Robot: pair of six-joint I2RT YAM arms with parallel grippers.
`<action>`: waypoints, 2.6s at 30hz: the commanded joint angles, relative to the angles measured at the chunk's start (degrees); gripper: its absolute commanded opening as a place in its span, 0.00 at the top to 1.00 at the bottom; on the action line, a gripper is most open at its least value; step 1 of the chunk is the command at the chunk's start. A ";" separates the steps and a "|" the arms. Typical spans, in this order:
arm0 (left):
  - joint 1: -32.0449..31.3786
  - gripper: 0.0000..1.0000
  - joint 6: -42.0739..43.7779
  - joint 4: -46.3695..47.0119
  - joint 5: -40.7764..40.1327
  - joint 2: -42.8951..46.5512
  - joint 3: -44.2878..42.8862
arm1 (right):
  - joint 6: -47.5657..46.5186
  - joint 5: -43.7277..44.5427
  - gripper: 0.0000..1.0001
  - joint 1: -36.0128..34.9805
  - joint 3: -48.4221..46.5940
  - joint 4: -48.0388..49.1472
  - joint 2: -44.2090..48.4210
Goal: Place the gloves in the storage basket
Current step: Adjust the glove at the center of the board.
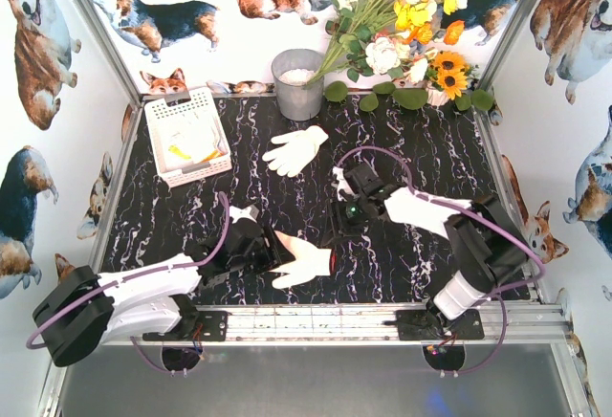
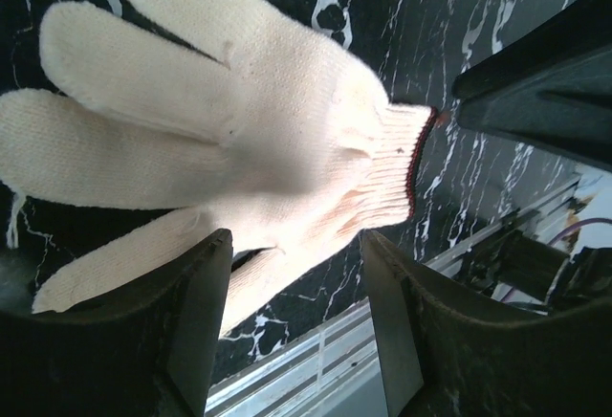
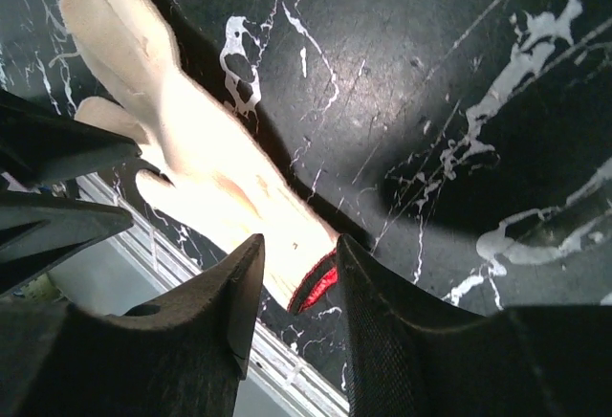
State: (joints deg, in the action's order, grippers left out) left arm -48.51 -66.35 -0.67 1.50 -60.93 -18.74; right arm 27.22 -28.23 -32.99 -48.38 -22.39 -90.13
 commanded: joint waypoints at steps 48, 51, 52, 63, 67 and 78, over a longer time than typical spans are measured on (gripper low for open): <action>13.90 0.29 31.51 0.61 -1.39 -25.64 -35.51 | 27.19 30.06 0.37 -8.05 19.58 6.71 32.06; 18.64 0.29 30.72 0.61 -1.11 -28.62 -38.12 | 20.58 28.68 0.37 -2.36 17.74 3.28 33.88; 19.62 0.30 31.54 0.49 -1.00 -30.08 -39.00 | 18.98 28.19 0.37 -0.37 17.06 2.29 33.94; 20.83 0.43 44.54 -11.14 -2.67 -52.47 -62.62 | 14.41 26.19 0.37 5.46 15.33 1.03 31.62; 20.63 0.42 46.51 -11.32 -2.81 -58.78 -70.27 | 14.78 24.83 0.37 5.81 16.95 2.02 31.46; 19.16 0.36 55.79 -16.96 -4.08 -77.32 -92.94 | 14.06 20.60 0.37 6.62 17.64 2.17 30.70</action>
State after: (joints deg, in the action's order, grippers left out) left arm -28.38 -15.55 -13.17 -1.15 -133.56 -104.88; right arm 42.65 -6.02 -26.83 -30.04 -22.22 -59.37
